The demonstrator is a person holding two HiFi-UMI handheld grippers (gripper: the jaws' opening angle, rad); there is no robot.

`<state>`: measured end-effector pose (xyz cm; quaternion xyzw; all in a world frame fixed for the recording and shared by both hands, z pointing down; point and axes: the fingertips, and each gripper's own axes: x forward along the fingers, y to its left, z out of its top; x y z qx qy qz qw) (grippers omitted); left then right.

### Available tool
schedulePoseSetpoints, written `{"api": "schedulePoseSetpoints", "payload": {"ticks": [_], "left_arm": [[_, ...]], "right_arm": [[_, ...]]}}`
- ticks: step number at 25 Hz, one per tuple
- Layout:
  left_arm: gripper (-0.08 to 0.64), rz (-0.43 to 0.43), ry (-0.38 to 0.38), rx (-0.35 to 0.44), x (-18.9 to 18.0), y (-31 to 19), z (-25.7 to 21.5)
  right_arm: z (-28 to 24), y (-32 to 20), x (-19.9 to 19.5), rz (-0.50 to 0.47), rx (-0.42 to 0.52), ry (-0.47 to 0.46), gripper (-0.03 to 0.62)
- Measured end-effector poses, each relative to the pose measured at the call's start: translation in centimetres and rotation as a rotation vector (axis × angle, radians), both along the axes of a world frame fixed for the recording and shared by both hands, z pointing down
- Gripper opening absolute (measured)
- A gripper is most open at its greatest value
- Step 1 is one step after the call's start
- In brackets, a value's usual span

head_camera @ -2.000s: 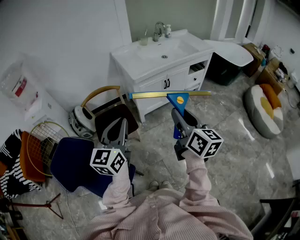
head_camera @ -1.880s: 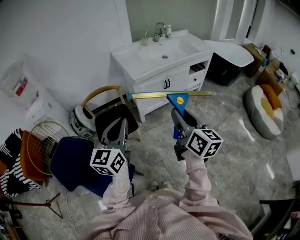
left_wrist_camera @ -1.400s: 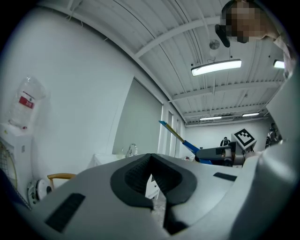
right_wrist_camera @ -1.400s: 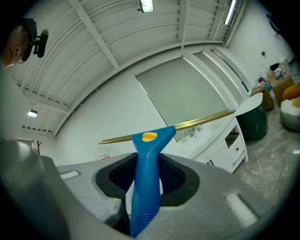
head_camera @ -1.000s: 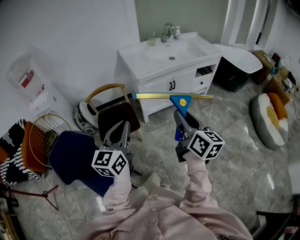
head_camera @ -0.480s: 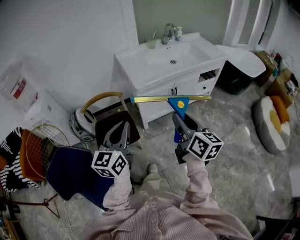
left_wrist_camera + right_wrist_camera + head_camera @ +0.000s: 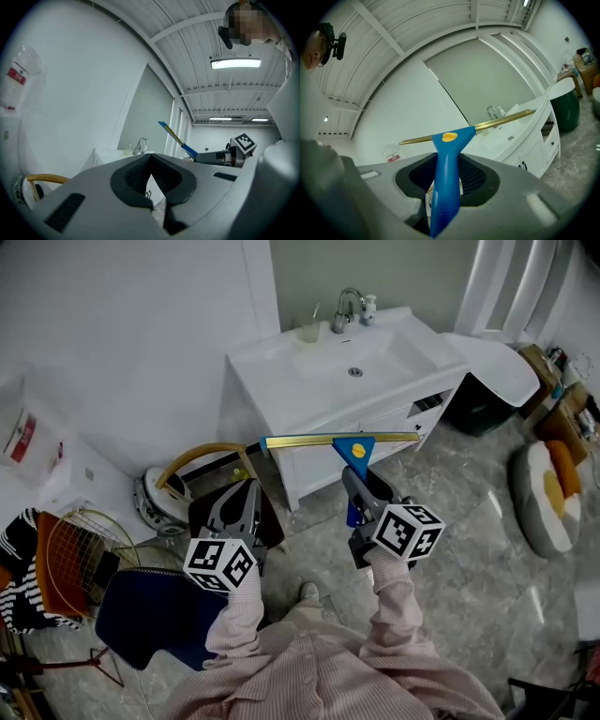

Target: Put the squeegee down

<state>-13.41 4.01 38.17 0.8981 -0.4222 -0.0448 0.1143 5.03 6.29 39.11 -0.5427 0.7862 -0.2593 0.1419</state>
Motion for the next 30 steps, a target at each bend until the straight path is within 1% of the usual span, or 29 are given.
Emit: {"api": "schedulePoseSetpoints", "payload": {"ticks": [8,17,24,30], "left_arm": [[-0.002,0.022,0.022,-0.001,0.3,-6.2,0.1],[-0.002,0.025,0.032,-0.008,0.0,-9.5,0.1],[-0.002,0.005,0.034,-0.02,-0.3,-11.6,0.8],[-0.002,-0.042,0.03,-0.028,-0.9,-15.0,1.0]], "right_arm": [[0.3,-5.7,0.1,0.015,-0.009,0.005,0.133],[0.6,-9.3,-0.4,0.013,-0.023,-0.004,0.133],[1.3,-11.9,-0.6,-0.008,-0.034,-0.009,0.133],[1.7,-16.1,-0.7,-0.042,-0.045,-0.019,0.133]]}}
